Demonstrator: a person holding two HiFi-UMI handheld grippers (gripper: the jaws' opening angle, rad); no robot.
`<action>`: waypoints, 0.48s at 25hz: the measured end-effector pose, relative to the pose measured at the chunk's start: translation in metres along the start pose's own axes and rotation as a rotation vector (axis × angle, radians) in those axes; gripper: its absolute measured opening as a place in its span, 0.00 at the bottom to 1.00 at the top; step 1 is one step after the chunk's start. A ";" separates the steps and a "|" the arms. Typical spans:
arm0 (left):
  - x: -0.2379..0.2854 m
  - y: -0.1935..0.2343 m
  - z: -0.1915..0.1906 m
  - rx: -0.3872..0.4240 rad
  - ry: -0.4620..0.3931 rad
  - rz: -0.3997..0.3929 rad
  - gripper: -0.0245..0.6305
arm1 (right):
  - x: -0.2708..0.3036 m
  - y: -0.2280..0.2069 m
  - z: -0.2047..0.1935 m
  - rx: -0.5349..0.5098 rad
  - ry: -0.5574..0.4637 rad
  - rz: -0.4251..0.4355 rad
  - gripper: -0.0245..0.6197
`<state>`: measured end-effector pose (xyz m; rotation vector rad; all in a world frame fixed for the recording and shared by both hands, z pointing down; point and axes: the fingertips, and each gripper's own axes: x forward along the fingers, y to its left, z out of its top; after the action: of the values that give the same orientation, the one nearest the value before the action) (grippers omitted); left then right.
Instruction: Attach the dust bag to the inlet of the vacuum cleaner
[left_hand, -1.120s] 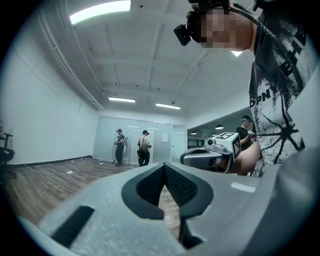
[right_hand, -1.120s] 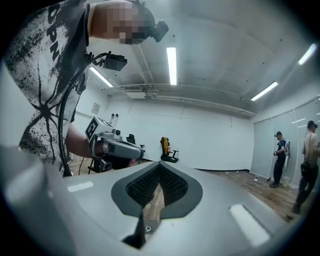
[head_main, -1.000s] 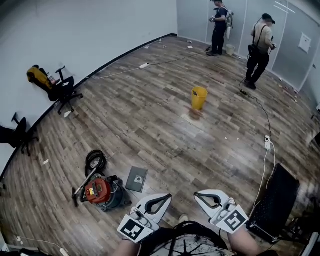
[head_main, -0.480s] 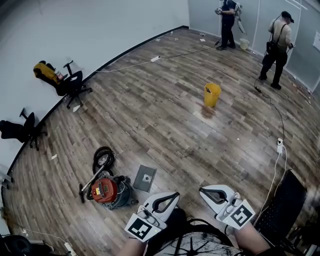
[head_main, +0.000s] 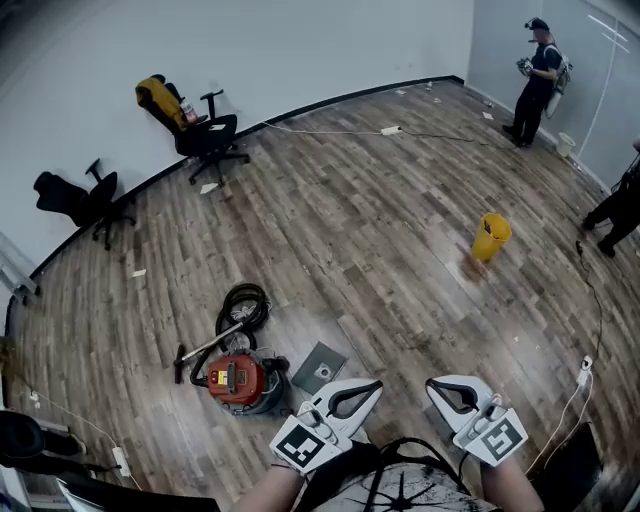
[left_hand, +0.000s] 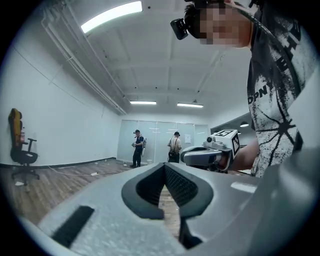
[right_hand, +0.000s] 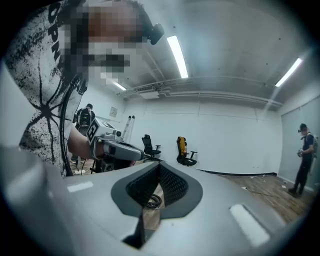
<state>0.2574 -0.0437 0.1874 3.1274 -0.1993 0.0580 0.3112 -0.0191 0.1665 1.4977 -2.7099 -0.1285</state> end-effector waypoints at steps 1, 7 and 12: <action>-0.003 0.012 0.001 -0.005 -0.007 0.011 0.04 | 0.011 -0.003 0.000 -0.003 0.004 0.010 0.05; -0.036 0.062 0.008 0.009 -0.025 0.088 0.04 | 0.075 -0.001 -0.003 -0.011 0.014 0.102 0.05; -0.076 0.095 -0.001 0.027 -0.003 0.221 0.04 | 0.128 0.015 -0.005 -0.026 -0.008 0.249 0.05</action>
<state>0.1702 -0.1285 0.1857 3.1170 -0.5481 0.0575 0.2312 -0.1202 0.1725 1.1421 -2.8591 -0.1601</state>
